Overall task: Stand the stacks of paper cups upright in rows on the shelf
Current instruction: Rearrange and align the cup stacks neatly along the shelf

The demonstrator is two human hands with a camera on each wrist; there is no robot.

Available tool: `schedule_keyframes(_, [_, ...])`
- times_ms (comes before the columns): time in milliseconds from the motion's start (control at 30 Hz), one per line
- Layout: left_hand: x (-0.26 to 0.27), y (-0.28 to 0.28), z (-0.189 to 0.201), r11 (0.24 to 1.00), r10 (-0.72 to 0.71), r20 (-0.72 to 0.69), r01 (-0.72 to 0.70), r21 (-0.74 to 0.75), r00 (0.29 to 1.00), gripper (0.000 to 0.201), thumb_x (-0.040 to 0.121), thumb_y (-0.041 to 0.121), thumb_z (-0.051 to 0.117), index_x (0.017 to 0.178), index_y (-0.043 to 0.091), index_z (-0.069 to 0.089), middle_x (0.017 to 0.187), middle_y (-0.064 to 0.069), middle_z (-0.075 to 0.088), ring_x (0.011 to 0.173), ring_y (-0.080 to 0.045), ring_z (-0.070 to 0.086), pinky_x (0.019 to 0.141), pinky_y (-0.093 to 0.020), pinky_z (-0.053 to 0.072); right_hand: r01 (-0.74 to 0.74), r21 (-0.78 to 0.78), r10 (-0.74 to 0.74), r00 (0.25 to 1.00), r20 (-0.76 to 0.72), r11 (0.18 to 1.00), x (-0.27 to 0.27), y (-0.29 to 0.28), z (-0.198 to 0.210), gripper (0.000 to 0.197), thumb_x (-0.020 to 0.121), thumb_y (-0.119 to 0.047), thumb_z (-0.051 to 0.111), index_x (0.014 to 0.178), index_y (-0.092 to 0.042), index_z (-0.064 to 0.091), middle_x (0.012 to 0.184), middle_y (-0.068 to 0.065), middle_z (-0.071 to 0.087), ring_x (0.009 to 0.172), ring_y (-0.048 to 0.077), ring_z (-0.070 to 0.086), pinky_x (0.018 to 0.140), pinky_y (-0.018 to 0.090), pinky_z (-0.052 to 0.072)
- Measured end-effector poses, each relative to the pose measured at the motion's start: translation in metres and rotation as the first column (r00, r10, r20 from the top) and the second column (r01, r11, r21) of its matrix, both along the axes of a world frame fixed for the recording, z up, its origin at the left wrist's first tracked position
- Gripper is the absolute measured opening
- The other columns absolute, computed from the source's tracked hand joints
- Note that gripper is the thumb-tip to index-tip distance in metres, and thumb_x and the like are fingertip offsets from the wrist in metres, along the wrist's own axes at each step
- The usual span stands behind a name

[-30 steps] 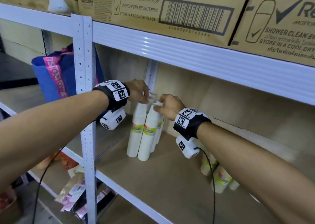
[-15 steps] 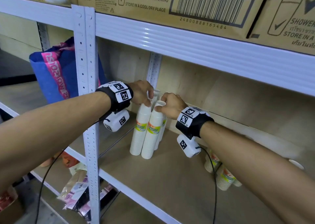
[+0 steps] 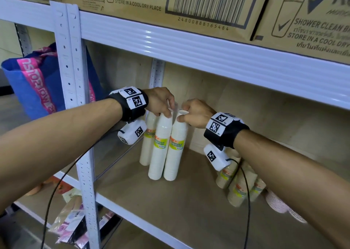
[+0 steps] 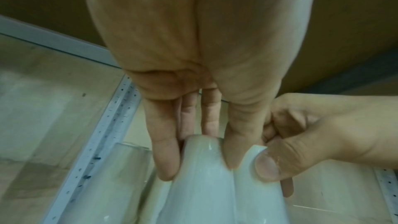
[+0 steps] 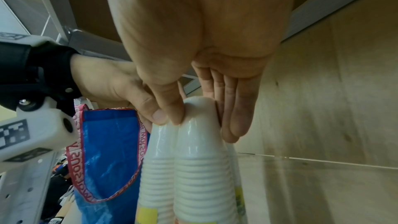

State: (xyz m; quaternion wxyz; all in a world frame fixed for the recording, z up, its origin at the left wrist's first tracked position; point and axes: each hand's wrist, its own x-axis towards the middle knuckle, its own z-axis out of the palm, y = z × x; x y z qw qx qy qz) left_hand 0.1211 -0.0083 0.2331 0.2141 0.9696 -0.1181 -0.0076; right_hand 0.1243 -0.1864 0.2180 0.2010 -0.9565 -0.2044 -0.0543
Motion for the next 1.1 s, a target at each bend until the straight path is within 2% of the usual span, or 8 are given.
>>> schedule_keyframes(67, [0.005,-0.013,0.003,0.999,-0.027,0.011,0.027,-0.019,1.000,0.033,0.080,0.022,0.077,0.112,0.023,0.068,0.108,-0.003,0.062,0.087,-0.020,0.069,0.072,-0.031,0.061,0.031,-0.015,-0.031,0.999,0.007,0.999,0.003,-0.012,0.003,0.036,0.071,-0.037,0.075,0.096,-0.014,0.061,0.095,0.005,0.066,0.080,0.021,0.066,0.066,0.032,0.053])
schedule_keyframes(133, [0.010,-0.023,0.006,0.999,-0.042,0.032,0.042,-0.019,0.999,0.035,0.080,0.023,0.077,0.114,0.022,0.069,0.108,-0.004,0.064,0.083,-0.020,0.070,0.069,-0.030,0.061,0.061,-0.020,-0.061,0.998,0.017,0.998,0.004,-0.024,0.007,0.043,0.072,-0.037,0.075,0.105,-0.013,0.060,0.100,0.004,0.066,0.085,0.022,0.067,0.061,0.028,0.049])
schedule_keyframes(267, [0.022,-0.048,0.008,0.998,-0.063,0.080,0.065,-0.017,0.995,0.034,0.081,0.024,0.077,0.114,0.020,0.069,0.109,-0.004,0.065,0.090,-0.020,0.068,0.078,-0.034,0.060,0.098,-0.027,-0.097,0.994,0.050,0.995,0.010,-0.047,0.013,0.040,0.077,-0.032,0.074,0.106,-0.009,0.062,0.104,0.005,0.065,0.091,0.022,0.065,0.072,0.033,0.053])
schedule_keyframes(400, [0.036,-0.072,0.006,0.996,-0.088,0.160,0.088,0.009,0.983,0.034,0.081,0.024,0.075,0.114,0.021,0.069,0.116,0.001,0.064,0.104,-0.018,0.061,0.082,-0.028,0.054,0.165,-0.042,-0.162,0.983,0.082,0.985,0.021,-0.066,0.014,0.043,0.078,-0.031,0.073,0.114,-0.011,0.060,0.110,0.005,0.059,0.100,0.022,0.059,0.070,0.026,0.042])
schedule_keyframes(500, [0.049,-0.089,0.001,0.995,-0.101,0.184,0.101,0.013,0.978,0.034,0.083,0.020,0.073,0.116,0.020,0.068,0.123,0.001,0.061,0.107,-0.017,0.058,0.081,-0.024,0.048,0.205,-0.036,-0.202,0.977,0.069,0.978,0.033,-0.077,0.010,0.044,0.080,-0.032,0.072,0.116,-0.011,0.059,0.117,0.007,0.058,0.102,0.022,0.058,0.071,0.026,0.043])
schedule_keyframes(733, [0.081,-0.119,-0.014,0.994,-0.102,0.211,0.106,-0.004,0.972,0.036,0.086,0.015,0.070,0.122,0.017,0.064,0.133,-0.004,0.052,0.118,-0.022,0.054,0.083,-0.023,0.042,0.310,0.002,-0.310,0.950,0.038,0.951,0.063,-0.099,-0.005,0.041,0.082,-0.029,0.070,0.116,-0.012,0.057,0.119,0.008,0.057,0.104,0.024,0.058,0.069,0.026,0.038])
schedule_keyframes(933, [0.100,-0.134,-0.024,0.993,-0.072,0.187,0.089,-0.083,0.980,0.033,0.084,0.012,0.071,0.116,0.018,0.066,0.127,-0.002,0.056,0.114,-0.021,0.056,0.081,-0.025,0.045,0.349,-0.002,-0.349,0.937,0.012,0.937,0.083,-0.113,-0.016,0.040,0.084,-0.027,0.069,0.117,-0.011,0.054,0.121,0.009,0.056,0.107,0.026,0.057,0.070,0.027,0.038])
schedule_keyframes(1100, [0.107,-0.141,-0.031,0.985,-0.046,0.139,0.069,-0.161,0.989,0.031,0.085,0.008,0.070,0.115,0.016,0.065,0.127,-0.001,0.058,0.115,-0.019,0.058,0.089,-0.027,0.050,0.348,0.006,-0.348,0.937,-0.002,0.937,0.094,-0.120,-0.022,0.042,0.088,-0.022,0.065,0.126,-0.011,0.053,0.131,0.007,0.054,0.119,0.023,0.053,0.077,0.024,0.037])
